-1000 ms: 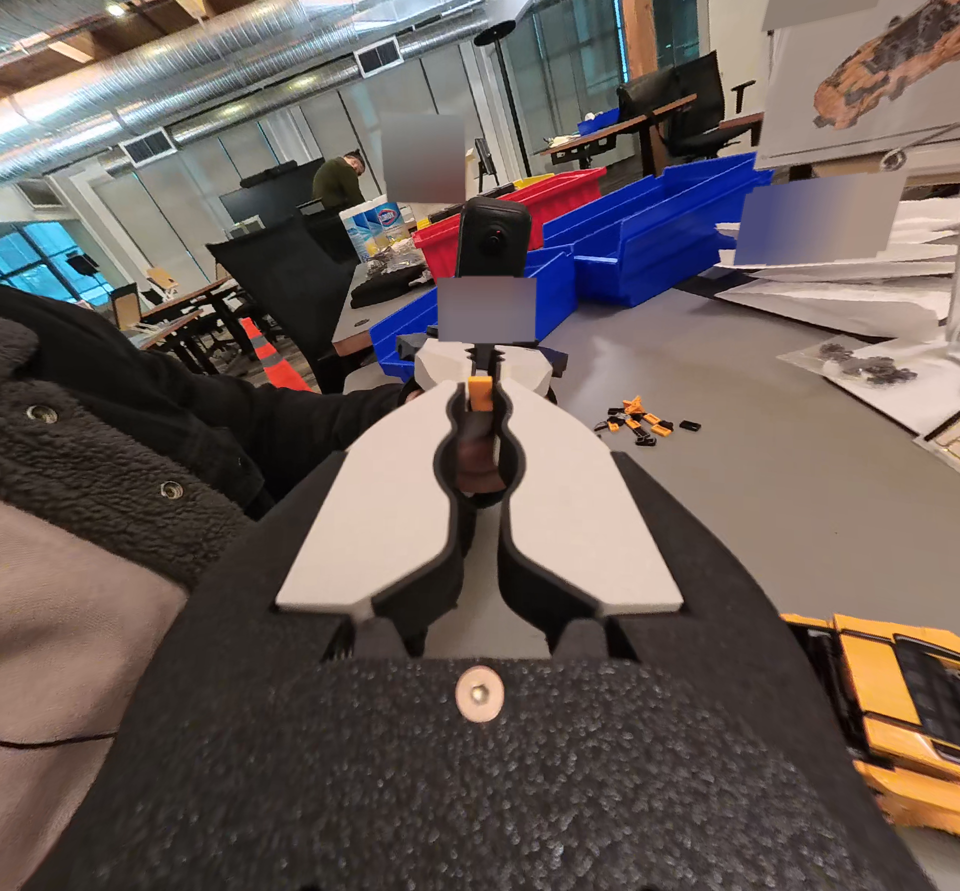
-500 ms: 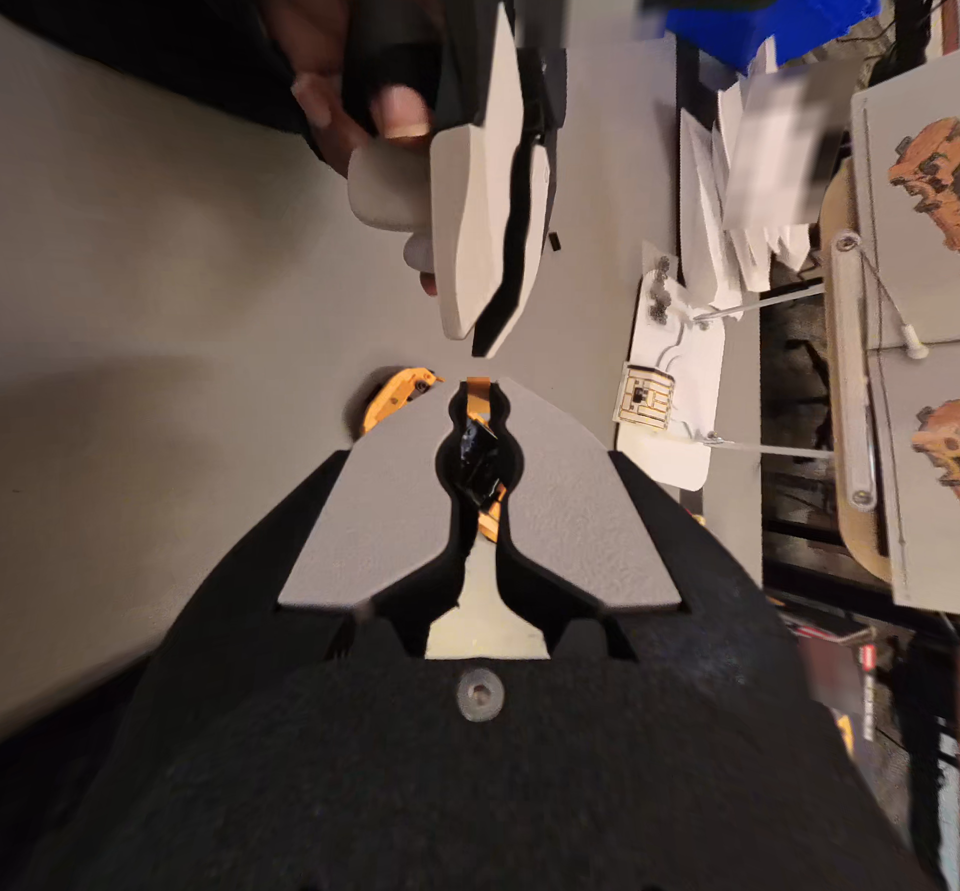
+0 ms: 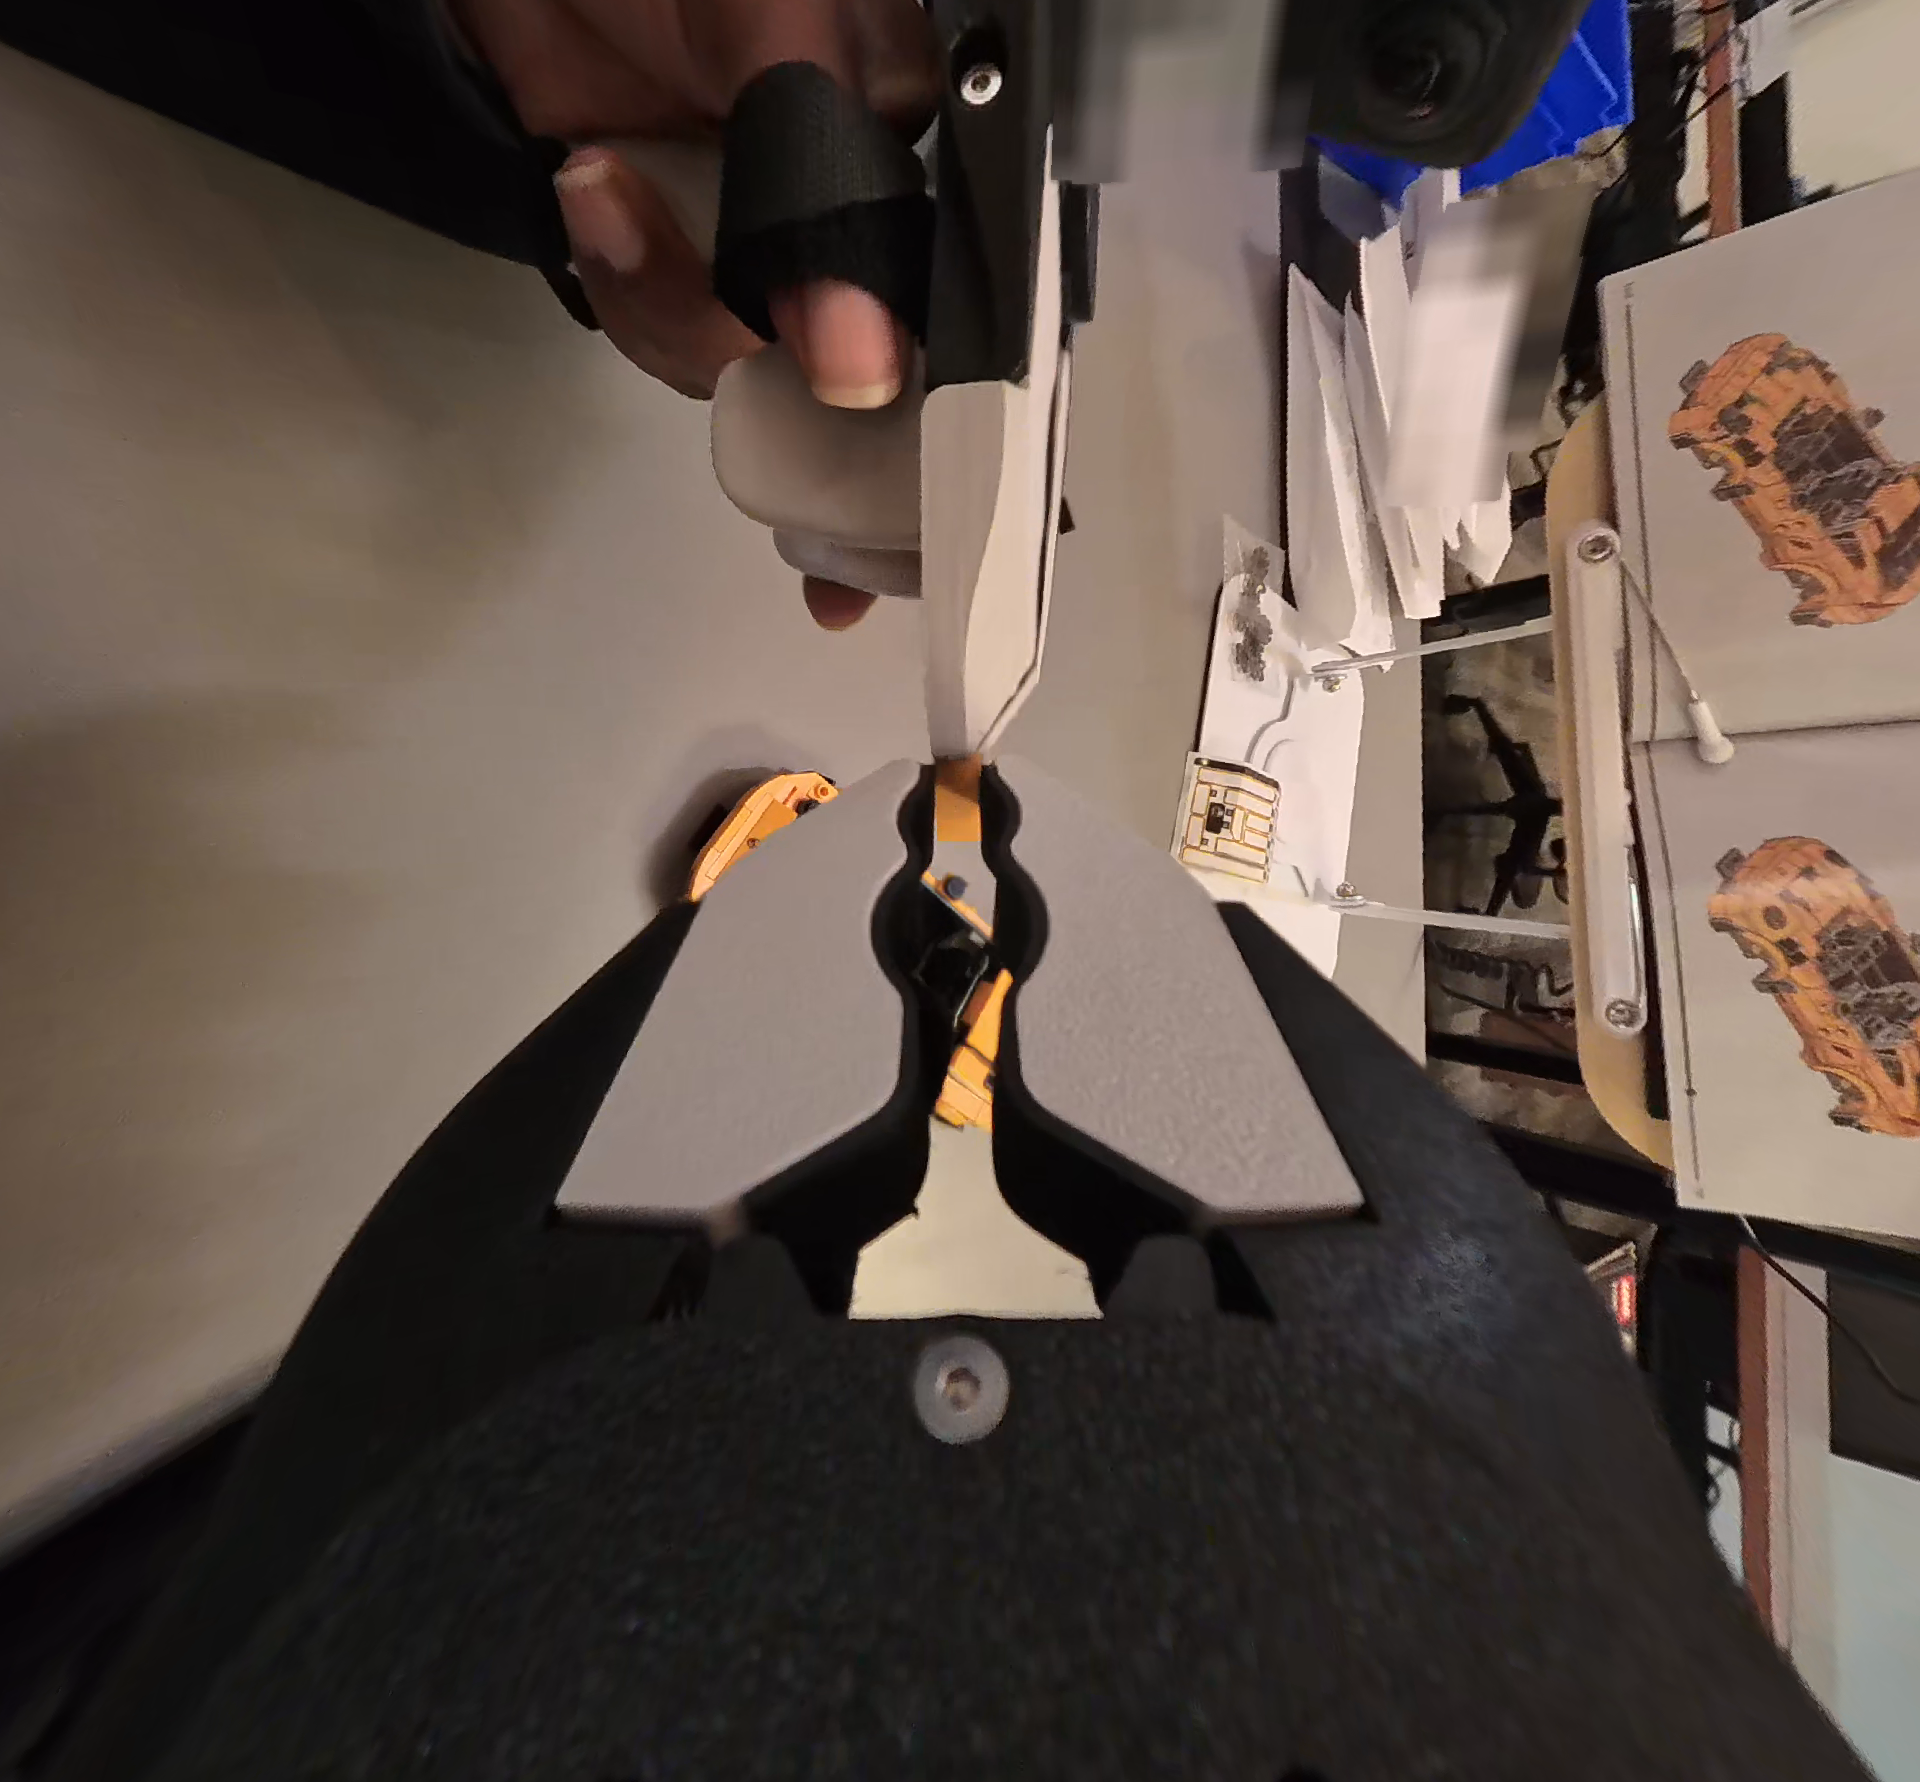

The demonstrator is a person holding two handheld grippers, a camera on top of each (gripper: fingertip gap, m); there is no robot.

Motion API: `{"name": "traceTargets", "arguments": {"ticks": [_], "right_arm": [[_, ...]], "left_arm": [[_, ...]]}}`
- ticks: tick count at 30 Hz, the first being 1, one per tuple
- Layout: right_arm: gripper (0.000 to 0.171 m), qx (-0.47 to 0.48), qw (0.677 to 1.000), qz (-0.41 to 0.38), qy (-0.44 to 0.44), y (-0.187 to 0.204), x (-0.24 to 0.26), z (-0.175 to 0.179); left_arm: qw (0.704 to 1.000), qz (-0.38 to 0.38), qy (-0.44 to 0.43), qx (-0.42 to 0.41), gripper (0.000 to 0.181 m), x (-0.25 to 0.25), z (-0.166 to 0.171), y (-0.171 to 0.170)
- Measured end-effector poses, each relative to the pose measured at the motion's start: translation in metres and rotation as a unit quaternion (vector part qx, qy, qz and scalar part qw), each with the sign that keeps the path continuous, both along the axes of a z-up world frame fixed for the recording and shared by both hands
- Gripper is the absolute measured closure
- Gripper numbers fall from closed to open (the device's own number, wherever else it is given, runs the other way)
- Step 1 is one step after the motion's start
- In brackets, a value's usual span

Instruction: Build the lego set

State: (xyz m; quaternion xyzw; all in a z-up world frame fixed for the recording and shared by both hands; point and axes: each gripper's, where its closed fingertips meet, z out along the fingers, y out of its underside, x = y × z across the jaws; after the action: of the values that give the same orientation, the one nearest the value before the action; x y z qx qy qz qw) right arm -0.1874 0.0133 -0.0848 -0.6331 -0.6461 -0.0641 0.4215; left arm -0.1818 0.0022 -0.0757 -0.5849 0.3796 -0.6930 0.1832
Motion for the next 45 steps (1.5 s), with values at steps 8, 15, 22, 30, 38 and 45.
{"name": "traceTargets", "arguments": {"ticks": [8,15,22,30,38,45], "right_arm": [[0.163,0.008,1.000,0.008,0.025,-0.001,0.000,-0.002],[0.159,0.006,0.999,0.028,0.029,-0.001,0.003,0.000],[0.164,-0.001,0.999,0.037,0.004,0.002,0.002,-0.008],[0.164,-0.066,0.993,0.076,-0.066,0.009,0.021,-0.037],[0.164,-0.201,0.944,0.191,-0.179,0.012,0.036,-0.098],[0.164,-0.269,0.908,0.236,-0.220,0.011,0.038,-0.114]], "left_arm": [[1.000,-0.014,-0.010,-0.016,0.180,0.000,-0.002,-0.001],[0.999,-0.021,-0.018,-0.040,0.180,-0.002,-0.005,0.004],[0.999,-0.020,-0.012,-0.046,0.180,-0.001,-0.009,0.005],[0.995,0.039,0.061,0.069,0.170,0.000,-0.039,0.026],[0.958,0.043,0.172,0.225,0.169,0.001,-0.091,0.032],[0.947,0.026,0.201,0.248,0.169,0.002,-0.108,0.029]]}}
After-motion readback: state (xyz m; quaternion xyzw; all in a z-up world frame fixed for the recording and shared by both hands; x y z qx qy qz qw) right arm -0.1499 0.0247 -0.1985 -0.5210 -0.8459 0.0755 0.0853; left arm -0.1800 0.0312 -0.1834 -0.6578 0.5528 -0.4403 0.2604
